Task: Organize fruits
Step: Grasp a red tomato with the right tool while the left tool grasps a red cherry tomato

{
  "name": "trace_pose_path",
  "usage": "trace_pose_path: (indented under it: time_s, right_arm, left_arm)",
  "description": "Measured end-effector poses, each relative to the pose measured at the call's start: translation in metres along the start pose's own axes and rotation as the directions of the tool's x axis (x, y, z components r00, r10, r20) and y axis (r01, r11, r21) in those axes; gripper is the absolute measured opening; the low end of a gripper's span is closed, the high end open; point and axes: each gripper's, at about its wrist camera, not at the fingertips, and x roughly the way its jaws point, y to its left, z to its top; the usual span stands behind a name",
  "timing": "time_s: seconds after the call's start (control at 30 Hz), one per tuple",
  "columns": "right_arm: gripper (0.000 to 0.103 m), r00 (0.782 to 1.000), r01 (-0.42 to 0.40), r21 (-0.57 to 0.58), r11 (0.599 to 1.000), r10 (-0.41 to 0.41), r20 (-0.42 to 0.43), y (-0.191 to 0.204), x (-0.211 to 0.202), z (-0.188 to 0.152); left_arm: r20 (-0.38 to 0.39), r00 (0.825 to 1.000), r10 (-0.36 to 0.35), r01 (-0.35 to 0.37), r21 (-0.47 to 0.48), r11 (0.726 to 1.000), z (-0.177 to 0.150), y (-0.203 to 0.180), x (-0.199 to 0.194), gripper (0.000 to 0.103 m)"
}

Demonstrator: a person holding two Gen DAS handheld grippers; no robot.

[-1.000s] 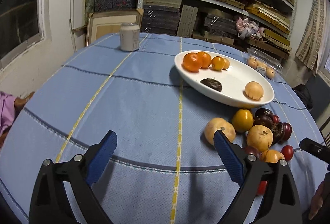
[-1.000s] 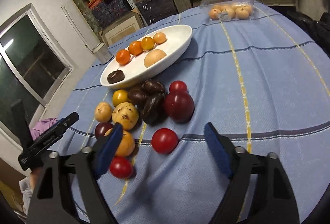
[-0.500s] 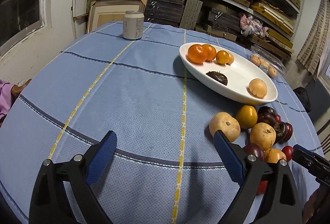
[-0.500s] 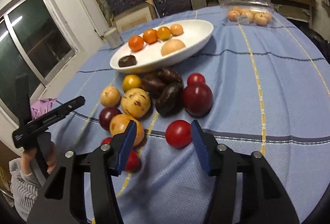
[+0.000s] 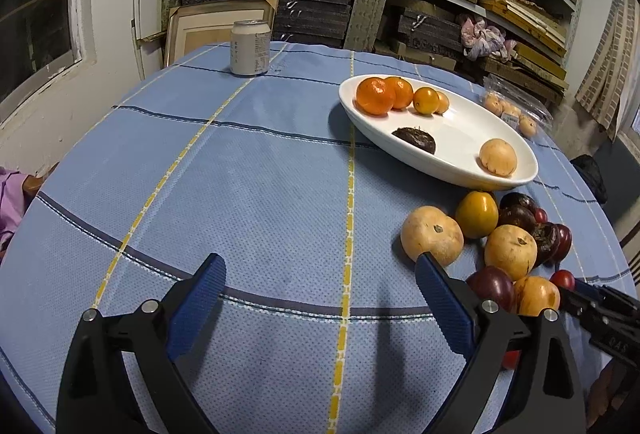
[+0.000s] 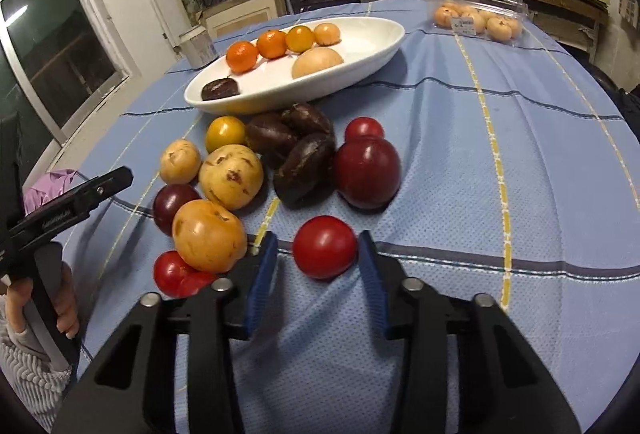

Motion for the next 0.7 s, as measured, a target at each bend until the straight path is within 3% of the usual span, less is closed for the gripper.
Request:
trace_pose_path:
  time_s: [0.2,0.4,0.7]
  right_arm:
    - [0.031,0.999,-0.031,0.037,0.999,0.029,0.039,-0.006,-0.008,0.002]
    - [0.031,0.995,-0.095,0.135,0.986,0.092,0.031,-0.024,-0.009,0.006]
    - [0.031,0.994,-0.107,0.152,0.983,0.105,0.025,-0.025,-0.009,0.006]
  left_arm:
    - [0.042,0.998,-0.056,0.049,0.162,0.986,-0.012,-0.034,-0.015,0.096]
    - [0.084,0.986,-0.141,0.100,0.372,0.923,-0.030,-0.074,-0.029,0.096]
    - [0.023,0.989,-0.149,0.122,0.456,0.881,-0.037,-0.093,-0.015,0.096]
